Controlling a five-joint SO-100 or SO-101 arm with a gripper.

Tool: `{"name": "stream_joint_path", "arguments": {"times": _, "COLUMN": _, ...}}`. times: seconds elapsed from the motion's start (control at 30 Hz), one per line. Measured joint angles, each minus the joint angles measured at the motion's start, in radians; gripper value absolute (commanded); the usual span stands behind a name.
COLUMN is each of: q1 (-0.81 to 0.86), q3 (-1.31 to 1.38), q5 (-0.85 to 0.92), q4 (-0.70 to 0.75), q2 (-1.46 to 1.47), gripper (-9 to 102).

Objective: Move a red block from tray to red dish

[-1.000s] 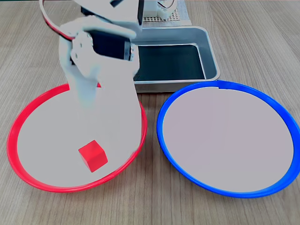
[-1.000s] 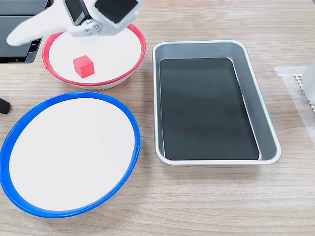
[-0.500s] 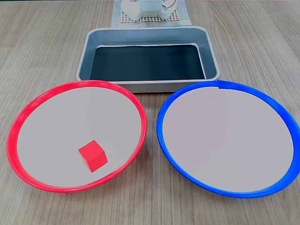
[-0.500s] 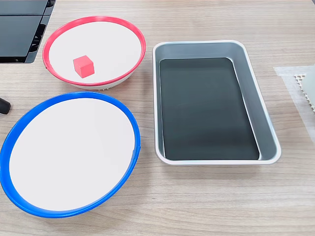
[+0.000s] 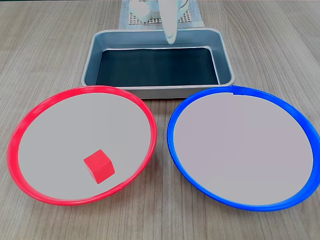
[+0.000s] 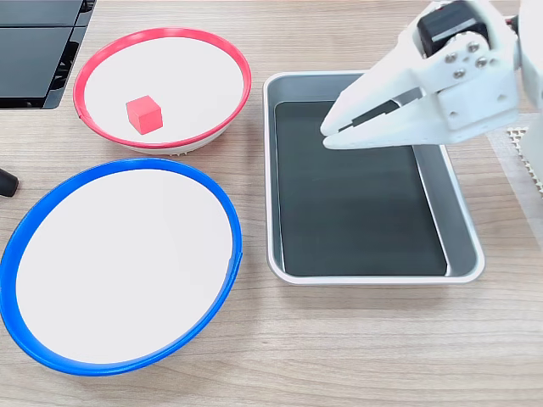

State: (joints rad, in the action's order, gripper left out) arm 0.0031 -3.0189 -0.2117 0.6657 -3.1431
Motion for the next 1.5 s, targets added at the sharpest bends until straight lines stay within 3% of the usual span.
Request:
{"name": "stream_joint_path", "arguments": {"times": 0.43, "q1": 0.003, "q3": -0.005, "q5": 0.052, "q4": 0.327, "q2": -0.161, "gripper": 0}}
{"name": "stream_joint_path", "arguments": {"times": 1.5, "q1": 0.003, "q3": -0.005, "q5": 0.054, "q4": 0.334, "q2": -0.161, "gripper": 0}}
